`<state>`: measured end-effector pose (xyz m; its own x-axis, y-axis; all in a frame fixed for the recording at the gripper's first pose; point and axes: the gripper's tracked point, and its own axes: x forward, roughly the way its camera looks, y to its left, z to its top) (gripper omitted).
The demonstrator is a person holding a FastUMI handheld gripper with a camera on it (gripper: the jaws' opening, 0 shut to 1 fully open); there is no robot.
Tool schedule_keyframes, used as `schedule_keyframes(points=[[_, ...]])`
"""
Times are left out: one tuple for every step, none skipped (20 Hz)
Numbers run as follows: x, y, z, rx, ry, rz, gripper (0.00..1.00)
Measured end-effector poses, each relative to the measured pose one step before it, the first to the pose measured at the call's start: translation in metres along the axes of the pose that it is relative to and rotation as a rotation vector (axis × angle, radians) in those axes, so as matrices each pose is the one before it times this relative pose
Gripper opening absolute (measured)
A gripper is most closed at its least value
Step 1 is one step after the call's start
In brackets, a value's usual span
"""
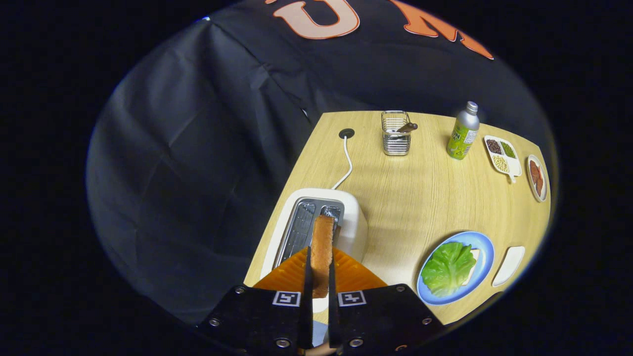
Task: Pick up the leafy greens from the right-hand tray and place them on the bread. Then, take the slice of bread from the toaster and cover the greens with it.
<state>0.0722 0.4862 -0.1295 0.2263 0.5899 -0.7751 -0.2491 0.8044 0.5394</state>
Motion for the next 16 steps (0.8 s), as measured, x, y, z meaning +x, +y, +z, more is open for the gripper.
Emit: schedule_keyframes(points=[[-0.01019, 0.00019, 0.00362, 0.00317, -0.02241, 0.02045, 0.13], [-0.01128, 0.00073, 0.00437, 0.00647, -0.02629, 0.02329, 0.13], [-0.00804, 0.00196, 0.00288, 0.00622, -0.02380, 0.02008, 0.13], [-0.00896, -0.00050, 0.00127, 0.00432, -0.01773, 0.01495, 0.13], [-0.00826, -0.00260, 0.00079, 0.00082, -0.01323, 0.01040, 0.13], [-0.00604, -0.00298, 0.00047, 0.00024, -0.01111, 0.00732, 0.13], [-0.00576, -0.00523, -0.00147, -0.00055, -0.00692, 0.00292, 0.13], [-0.00434, -0.00653, -0.00271, 0.00177, -0.00526, 0.00178, 0.13], [-0.00379, -0.00778, -0.00291, 0.00411, -0.00202, 0.00114, 0.13], [-0.00219, -0.00808, -0.00378, 0.00696, 0.00112, 0.00018, 0.13], [-0.00276, -0.00949, -0.00377, 0.01018, 0.00411, -0.00078, 0.13], [-0.00132, -0.00889, -0.00262, 0.00981, 0.00143, 0.00107, 0.13], [-0.00171, -0.01034, -0.00271, 0.00702, 0.00133, -0.00366, 0.13], [-0.00090, -0.01153, -0.00354, 0.00342, 0.00448, -0.00582, 0.13], [-0.00102, -0.01193, -0.00372, 0.00507, 0.00270, -0.00864, 0.13], [-0.00048, -0.01138, -0.00345, 0.00428, 0.00275, -0.00736, 0.13]])
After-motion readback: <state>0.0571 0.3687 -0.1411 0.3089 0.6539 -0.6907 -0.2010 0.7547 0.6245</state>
